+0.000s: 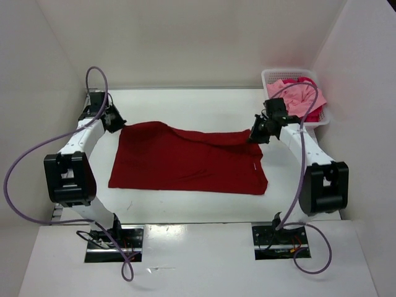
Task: Fold and stack the t-shirts
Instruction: Fold the other side of the tshirt into a rectangle
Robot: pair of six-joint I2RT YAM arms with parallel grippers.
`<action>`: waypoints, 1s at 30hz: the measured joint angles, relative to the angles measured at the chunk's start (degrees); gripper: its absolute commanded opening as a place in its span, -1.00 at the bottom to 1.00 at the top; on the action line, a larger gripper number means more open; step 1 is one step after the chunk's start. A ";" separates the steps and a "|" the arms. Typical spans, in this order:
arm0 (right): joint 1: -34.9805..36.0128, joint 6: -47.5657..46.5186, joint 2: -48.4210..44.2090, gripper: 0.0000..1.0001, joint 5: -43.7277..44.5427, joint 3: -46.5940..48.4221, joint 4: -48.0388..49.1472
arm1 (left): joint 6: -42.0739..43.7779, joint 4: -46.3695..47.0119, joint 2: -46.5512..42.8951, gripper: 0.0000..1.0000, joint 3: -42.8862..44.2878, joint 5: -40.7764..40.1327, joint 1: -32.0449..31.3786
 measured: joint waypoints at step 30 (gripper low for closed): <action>-0.74 5.44 -22.10 -0.30 3.04 -13.66 -20.50 | -7.21 -3.02 -13.09 -0.07 -15.67 6.47 11.85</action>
